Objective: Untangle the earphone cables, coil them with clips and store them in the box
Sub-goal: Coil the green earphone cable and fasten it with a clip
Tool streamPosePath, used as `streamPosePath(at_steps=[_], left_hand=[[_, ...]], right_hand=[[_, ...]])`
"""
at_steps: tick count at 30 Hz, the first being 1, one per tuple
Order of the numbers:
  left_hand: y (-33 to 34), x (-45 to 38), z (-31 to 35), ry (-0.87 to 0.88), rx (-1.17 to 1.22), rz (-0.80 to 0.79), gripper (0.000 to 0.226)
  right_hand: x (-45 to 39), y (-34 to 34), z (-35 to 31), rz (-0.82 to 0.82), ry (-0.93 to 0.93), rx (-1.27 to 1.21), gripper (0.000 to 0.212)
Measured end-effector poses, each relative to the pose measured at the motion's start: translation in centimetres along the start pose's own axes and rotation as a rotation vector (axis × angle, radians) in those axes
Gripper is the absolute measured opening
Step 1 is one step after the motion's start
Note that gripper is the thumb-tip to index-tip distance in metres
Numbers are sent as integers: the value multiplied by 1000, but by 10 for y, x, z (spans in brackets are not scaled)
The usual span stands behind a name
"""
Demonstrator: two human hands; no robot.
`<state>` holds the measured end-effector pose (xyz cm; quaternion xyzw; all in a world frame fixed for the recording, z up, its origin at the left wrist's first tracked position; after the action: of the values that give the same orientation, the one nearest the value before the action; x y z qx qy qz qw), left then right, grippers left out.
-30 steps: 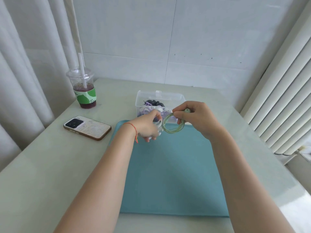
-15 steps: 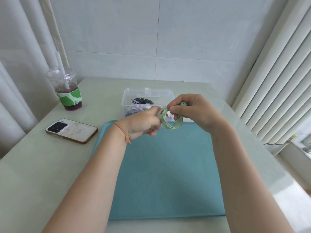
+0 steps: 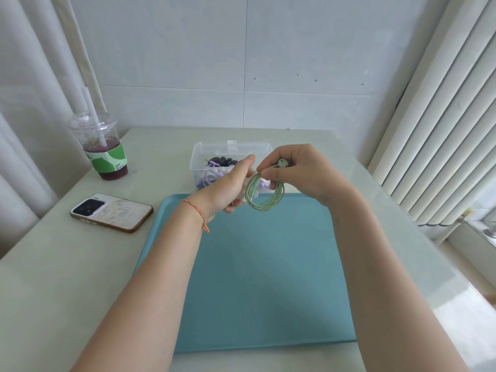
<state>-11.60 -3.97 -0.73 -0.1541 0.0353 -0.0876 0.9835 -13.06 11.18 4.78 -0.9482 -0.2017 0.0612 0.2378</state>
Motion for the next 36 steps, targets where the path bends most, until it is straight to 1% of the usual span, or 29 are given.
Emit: streamPosePath(at_steps=[4,8,10,12,14,17,20,24,28,29,31,33,36], left_hand=[[1,0,-1,-40,-17,-12,48],[6,1,2,-37,-6,-46,42],[9,2,3,-17,36,-104,46],[9,2,3,9,102,-144,56],[6,1,3,16,158,-131,61],[5,2,4,20,192,-105,53],[3,2,4,23,192,-80,51],[5,8,13,10,30,-62,50],[13,8,19,47,-137,-86,40],[15,8,20,57,-149,-96,39],[19,9,22,57,-159,-113,45],[18,10,22,42,-196,-100,47],[20,14,25,20,-281,-120,23]], right_hand=[[0,-4,-1,47,-19,7,6],[0,-1,-2,51,-24,36,6],[1,0,-3,50,-24,44,6],[1,1,-3,42,-33,36,7],[1,0,-2,34,-39,17,7],[0,0,-2,17,-49,-10,6],[1,-1,-1,-29,-46,-49,7],[2,0,4,-148,13,-74,7],[2,0,17,-281,156,-171,9],[1,0,20,-299,188,-192,9],[0,0,23,-306,239,-228,6],[-1,0,26,-308,270,-255,5],[-2,-1,28,-333,304,-264,5]])
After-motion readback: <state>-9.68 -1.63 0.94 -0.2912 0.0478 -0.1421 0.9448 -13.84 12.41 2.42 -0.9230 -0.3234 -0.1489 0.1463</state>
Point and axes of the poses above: each hand's wrist, its own x-axis away from the middle knuckle, its own y-axis out of the palm, z = x × y, the point moved 4 cm from there along -x, towards the middle knuckle, and after that the axes turned 12 degrees about y, right-handed, at the moved point
